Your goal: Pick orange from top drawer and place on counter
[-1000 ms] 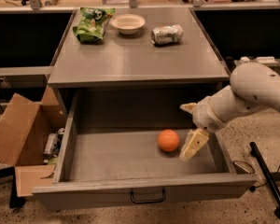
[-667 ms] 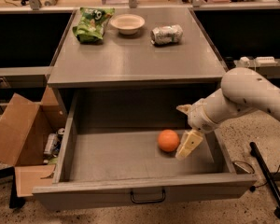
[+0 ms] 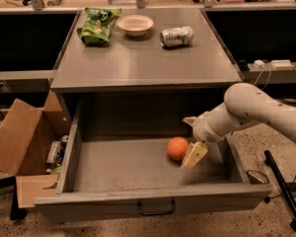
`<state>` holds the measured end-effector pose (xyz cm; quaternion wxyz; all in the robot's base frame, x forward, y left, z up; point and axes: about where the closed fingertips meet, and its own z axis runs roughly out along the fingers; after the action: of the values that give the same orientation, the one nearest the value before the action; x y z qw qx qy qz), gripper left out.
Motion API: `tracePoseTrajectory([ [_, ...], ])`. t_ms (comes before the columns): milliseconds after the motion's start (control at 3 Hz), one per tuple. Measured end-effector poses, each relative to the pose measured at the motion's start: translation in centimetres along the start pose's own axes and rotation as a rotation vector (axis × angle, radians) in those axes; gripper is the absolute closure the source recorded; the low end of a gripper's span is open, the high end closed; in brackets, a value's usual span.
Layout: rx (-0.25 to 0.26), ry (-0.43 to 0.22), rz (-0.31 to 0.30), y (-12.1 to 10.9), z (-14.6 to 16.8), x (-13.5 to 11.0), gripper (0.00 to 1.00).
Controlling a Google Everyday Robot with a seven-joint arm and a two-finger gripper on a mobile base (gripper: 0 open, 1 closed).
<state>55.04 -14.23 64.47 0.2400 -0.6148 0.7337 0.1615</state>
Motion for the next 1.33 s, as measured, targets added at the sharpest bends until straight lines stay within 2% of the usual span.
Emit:
tracePoseTrajectory([
  [333,-0.012,0.018,0.016,-0.3,2.1,0.9,0.02],
  [667,-0.018,0.028,0.025,-0.4,3.2,1.3,0.25],
  [1333,-0.010,0.018,0.012,-0.5,3.3,1.0,0.72],
])
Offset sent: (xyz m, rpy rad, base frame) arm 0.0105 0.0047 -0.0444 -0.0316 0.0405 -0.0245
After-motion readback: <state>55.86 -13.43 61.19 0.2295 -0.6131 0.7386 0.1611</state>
